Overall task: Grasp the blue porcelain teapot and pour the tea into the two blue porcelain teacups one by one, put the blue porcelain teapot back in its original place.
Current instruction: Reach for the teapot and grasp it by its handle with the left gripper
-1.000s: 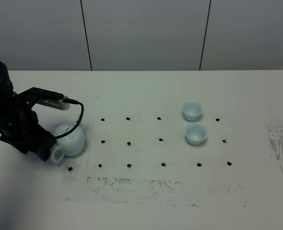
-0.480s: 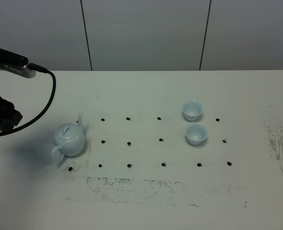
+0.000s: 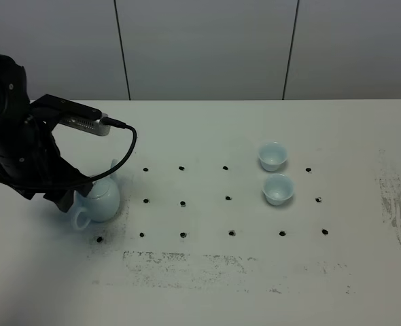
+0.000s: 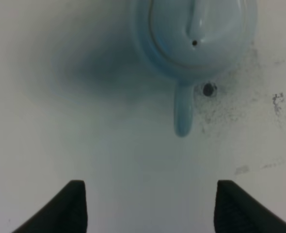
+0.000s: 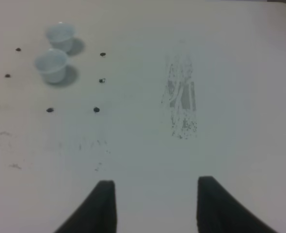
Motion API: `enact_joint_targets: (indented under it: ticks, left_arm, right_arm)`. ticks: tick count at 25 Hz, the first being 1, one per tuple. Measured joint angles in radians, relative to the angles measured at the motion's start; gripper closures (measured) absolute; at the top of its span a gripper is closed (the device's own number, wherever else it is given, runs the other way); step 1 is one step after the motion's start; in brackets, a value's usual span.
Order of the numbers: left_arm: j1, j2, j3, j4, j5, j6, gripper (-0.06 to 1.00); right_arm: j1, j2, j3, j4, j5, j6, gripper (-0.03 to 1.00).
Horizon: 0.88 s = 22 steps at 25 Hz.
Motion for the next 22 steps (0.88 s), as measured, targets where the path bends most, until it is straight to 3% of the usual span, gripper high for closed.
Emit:
enact_joint_targets:
  ticks: [10,22]
  left_arm:
    - [-0.015,0.038,0.153,-0.029,-0.26,-0.003,0.41]
    - [-0.045,0.093,0.197,-0.039,-0.365,-0.003,0.41]
  right_arm:
    - [0.0,0.0,0.0,0.003,0.0,0.0,0.6]
    - [0.0,0.0,0.0,0.01,0.0,0.0,0.6]
